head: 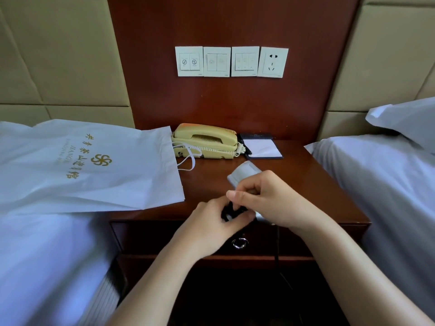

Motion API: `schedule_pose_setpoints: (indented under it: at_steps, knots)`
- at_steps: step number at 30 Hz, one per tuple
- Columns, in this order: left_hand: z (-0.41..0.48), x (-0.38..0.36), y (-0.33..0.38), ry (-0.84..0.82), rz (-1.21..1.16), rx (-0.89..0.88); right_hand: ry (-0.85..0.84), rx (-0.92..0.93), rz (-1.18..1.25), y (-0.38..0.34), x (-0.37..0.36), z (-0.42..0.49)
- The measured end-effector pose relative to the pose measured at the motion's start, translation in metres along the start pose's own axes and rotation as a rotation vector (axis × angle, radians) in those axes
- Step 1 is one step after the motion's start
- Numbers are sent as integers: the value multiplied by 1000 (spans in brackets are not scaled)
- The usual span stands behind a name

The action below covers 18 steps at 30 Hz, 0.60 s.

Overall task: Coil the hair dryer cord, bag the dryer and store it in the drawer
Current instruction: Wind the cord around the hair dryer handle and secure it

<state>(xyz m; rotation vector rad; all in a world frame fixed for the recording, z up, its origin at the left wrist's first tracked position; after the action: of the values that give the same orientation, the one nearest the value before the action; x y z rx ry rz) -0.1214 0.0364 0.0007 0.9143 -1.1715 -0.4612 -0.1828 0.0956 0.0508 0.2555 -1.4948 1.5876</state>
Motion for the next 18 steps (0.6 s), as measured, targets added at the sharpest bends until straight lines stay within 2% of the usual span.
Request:
schedule_pose_setpoints:
  at_steps: [5,10,15,18]
  knots:
    - [2,9,-4,47,85,22,115,-59,-110,8,20,1]
    - [2,12,-5,55,104,15,143,-100,-156,19,38,0]
    - [0,21,-17,65,31,69,234,-113,-242,34,61,-3]
    - [-1,23,-21,34,-122,129,322,-98,-232,45,72,-4]
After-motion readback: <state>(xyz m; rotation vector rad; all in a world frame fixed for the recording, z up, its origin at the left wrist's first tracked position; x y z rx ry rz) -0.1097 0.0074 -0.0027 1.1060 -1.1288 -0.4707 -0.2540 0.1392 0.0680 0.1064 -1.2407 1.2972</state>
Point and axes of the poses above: each hand's wrist, its own z-axis towards the middle knuckle, its own x-axis out of the back of the hand, y = z × x, the point moved 9 cm from there along z, towards the middle knuckle, and after that the axes turned 7 degrees about -z, right-handed, at the moved point
